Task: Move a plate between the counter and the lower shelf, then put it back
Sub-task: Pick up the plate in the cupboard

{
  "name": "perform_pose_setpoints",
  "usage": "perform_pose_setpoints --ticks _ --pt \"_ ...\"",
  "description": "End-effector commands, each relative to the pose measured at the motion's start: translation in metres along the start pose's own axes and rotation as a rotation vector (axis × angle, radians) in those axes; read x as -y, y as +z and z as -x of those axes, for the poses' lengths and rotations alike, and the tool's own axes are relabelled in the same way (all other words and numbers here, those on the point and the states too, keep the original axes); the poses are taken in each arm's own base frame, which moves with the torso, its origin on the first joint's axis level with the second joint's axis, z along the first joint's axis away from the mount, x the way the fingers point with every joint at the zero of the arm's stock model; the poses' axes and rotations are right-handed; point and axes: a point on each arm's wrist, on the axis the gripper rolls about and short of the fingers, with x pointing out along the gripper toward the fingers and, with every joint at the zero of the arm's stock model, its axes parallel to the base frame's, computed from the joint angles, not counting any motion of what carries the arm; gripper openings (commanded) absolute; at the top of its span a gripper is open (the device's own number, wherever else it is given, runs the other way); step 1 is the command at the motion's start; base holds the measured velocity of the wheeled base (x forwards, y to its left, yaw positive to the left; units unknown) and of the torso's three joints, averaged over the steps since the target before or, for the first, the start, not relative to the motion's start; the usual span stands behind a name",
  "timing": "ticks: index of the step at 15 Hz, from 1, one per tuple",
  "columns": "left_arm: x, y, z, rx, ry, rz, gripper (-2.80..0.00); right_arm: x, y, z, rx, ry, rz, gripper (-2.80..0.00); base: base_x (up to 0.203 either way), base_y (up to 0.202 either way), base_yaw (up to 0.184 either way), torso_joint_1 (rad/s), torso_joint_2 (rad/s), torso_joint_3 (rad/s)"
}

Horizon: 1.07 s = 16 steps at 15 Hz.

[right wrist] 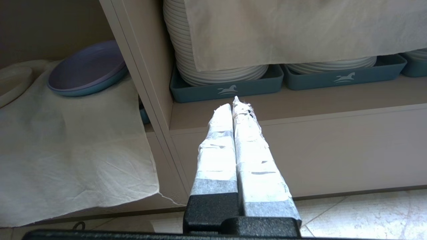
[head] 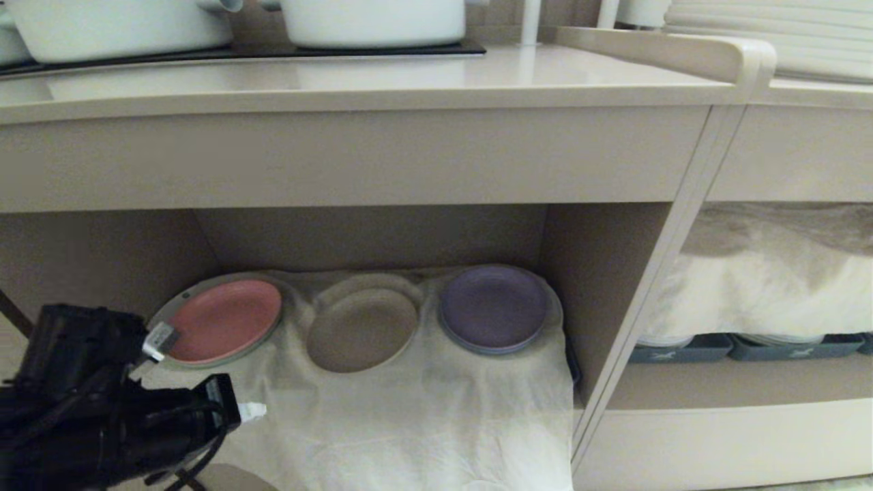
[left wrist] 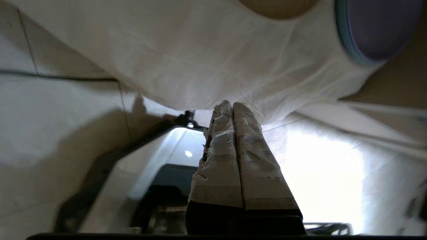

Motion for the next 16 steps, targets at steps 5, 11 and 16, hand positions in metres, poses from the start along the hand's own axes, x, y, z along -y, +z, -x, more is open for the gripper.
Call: perform_pose_setpoints --ticks 5,11,16 --pt "0.006 0.016 -0.034 -0.008 0.017 0.147 -2.80 0.000 0.000 0.000 0.000 0.000 0.000 -2.80 0.000 0.000 0.000 0.000 0.00 0.000" --pt "0.006 0.032 -0.063 0.067 -0.022 0.224 -2.80 0.000 0.000 0.000 0.000 0.000 0.000 -2.80 0.000 0.000 0.000 0.000 0.00 0.000" --pt "0.001 0.044 -0.084 0.081 0.019 0.317 -2.80 0.000 0.000 0.000 0.000 0.000 0.000 -2.80 0.000 0.000 0.000 0.000 0.00 0.000"
